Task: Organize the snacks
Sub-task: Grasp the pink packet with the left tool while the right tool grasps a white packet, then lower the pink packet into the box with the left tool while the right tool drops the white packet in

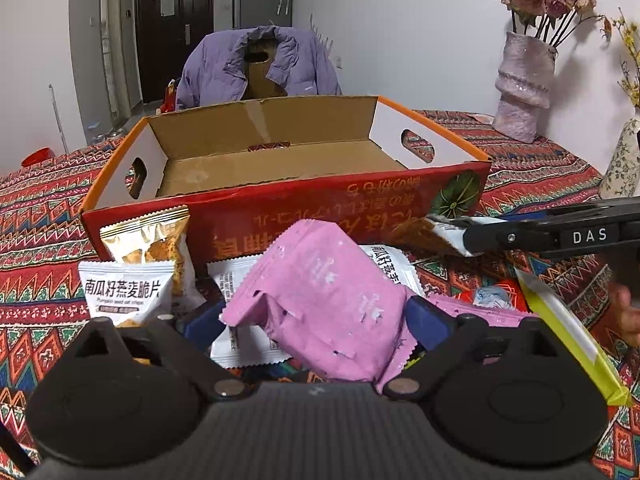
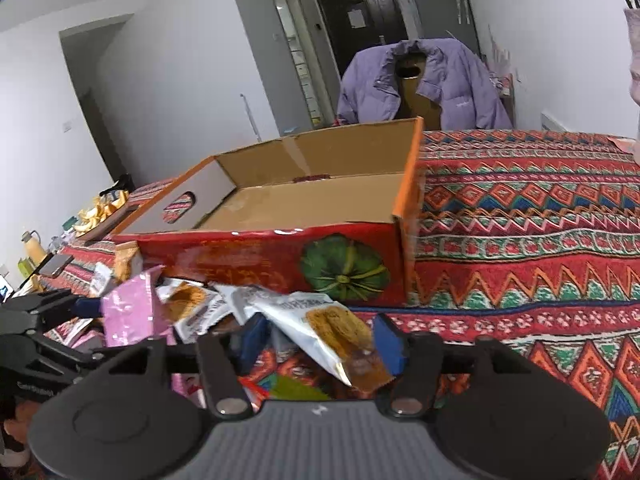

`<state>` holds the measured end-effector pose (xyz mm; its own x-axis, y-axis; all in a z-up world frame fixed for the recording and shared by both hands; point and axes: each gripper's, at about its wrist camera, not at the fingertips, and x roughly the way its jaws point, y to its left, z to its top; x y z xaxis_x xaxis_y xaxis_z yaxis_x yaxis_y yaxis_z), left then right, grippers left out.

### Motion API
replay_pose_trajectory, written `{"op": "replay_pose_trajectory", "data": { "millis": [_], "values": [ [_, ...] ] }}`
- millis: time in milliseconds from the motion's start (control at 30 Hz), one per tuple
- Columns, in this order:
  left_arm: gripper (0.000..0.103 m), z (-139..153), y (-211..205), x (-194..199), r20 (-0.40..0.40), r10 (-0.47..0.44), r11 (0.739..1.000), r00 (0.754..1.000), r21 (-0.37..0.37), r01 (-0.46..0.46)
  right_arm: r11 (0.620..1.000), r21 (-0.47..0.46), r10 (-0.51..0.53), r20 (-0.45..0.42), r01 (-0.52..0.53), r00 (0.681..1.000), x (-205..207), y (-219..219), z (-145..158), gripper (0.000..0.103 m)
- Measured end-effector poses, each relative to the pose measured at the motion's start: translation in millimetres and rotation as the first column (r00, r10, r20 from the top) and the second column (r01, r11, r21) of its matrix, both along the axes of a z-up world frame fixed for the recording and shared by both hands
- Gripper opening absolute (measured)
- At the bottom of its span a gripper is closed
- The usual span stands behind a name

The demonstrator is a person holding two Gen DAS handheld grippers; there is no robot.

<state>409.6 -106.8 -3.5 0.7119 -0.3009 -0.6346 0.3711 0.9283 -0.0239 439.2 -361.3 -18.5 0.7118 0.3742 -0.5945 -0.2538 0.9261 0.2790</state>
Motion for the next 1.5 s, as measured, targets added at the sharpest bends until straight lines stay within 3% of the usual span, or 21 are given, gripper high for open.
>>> {"op": "replay_pose_trajectory", "data": {
  "millis": [100, 167, 333, 400, 433, 500, 533, 600, 667, 933, 1167, 1500],
  "values": [
    [0.098, 4, -1, -1, -0.002, -0.011, 1.000, 1.000, -0.023, 0.011, 1.000, 0.019, 0.002, 0.002, -0.002, 1.000, 2, -8, -2, 0.068],
    [0.099, 4, -2, 0, -0.006, -0.012, 1.000, 1.000, -0.025, 0.012, 0.999, 0.027, 0.016, -0.010, -0.016, 1.000, 6, -12, -5, 0.082],
    [0.100, 1, -8, 13, -0.041, 0.034, 0.999, 0.999, -0.020, -0.035, 0.996, -0.018, 0.086, -0.012, -0.087, 0.996, 17, -16, -13, 0.082],
    [0.100, -1, -9, 20, -0.070, 0.070, 0.997, 0.995, -0.021, -0.071, 0.992, -0.036, 0.123, -0.009, -0.124, 0.992, 17, -11, -14, 0.077],
    [0.099, -1, -9, 20, -0.064, 0.078, 0.997, 0.995, -0.017, -0.079, 0.989, -0.045, 0.140, -0.007, -0.140, 0.990, 16, -8, -14, 0.068],
    [0.087, 1, -8, 17, -0.049, 0.083, 0.996, 0.995, -0.021, -0.084, 0.986, -0.026, 0.163, -0.004, -0.163, 0.987, 14, -5, -13, 0.057],
    [0.078, 3, -6, 14, -0.042, 0.083, 0.996, 0.996, -0.031, -0.084, 0.987, -0.005, 0.161, -0.008, -0.161, 0.987, 14, -6, -13, 0.049],
    [0.075, 7, 0, 8, -0.019, 0.072, 0.996, 0.997, -0.050, -0.073, 0.987, 0.028, 0.157, -0.009, -0.156, 0.988, 14, -10, -14, 0.034],
    [0.067, 8, 3, 3, -0.009, 0.059, 0.997, 0.998, -0.048, -0.059, 0.988, 0.060, 0.146, 0.004, -0.146, 0.989, 11, -12, -13, 0.013],
    [0.064, 18, 10, -24, 0.000, 0.046, 0.998, 0.999, -0.048, -0.046, 0.993, 0.040, 0.108, 0.088, -0.112, 0.990, -12, -8, 15, 0.012],
    [0.063, 54, 28, -60, 0.061, 0.074, 0.993, 0.995, -0.093, -0.068, 0.997, -0.077, 0.035, 0.175, -0.022, 0.984, -58, 7, 58, 0.012],
    [0.063, 96, 50, -98, 0.144, 0.079, 0.988, 0.986, -0.143, -0.058, 0.993, -0.111, -0.002, 0.245, 0.030, 0.969, -110, 24, 93, 0.012]
  ]
}}
